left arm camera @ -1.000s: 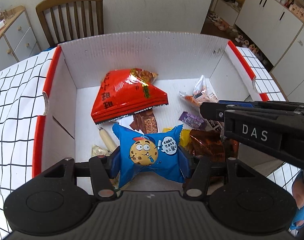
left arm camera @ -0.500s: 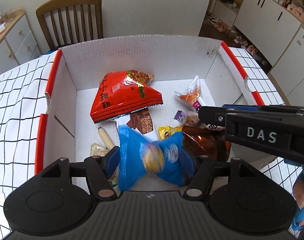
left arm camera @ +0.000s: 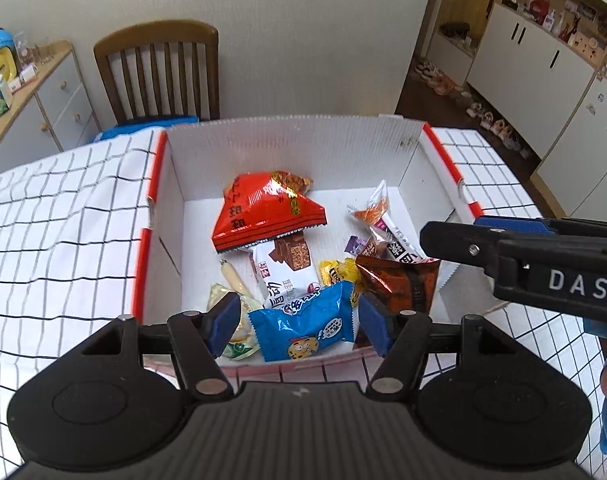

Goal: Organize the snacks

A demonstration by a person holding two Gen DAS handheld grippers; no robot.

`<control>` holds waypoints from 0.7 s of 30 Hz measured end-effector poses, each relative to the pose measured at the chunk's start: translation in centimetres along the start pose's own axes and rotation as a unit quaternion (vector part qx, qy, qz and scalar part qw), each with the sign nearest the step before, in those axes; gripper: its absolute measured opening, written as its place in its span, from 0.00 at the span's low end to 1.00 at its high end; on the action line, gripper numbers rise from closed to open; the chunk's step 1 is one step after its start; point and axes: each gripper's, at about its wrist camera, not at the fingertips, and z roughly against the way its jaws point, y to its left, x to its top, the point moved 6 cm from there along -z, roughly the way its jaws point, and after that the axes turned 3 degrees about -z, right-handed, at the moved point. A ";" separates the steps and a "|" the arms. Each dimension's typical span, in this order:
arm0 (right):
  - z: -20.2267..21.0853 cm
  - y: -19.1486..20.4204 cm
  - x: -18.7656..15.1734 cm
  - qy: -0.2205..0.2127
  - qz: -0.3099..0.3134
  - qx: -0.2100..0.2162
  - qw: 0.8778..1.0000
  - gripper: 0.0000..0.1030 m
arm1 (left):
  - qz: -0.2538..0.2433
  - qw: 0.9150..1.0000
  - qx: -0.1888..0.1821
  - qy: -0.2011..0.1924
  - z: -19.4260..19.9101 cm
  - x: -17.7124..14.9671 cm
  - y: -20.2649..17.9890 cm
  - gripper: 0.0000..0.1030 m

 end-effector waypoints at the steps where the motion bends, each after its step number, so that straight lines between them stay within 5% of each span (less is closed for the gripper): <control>1: 0.5 0.2 0.0 -0.004 0.003 0.001 1.000 0.53 | 0.000 1.000 0.000 -0.004 0.5 0.0 0.0 0.63; 21: 10.2 3.8 -2.2 -0.069 0.062 0.029 0.995 0.73 | -0.013 0.996 -0.009 -0.086 10.3 -2.7 0.0 0.63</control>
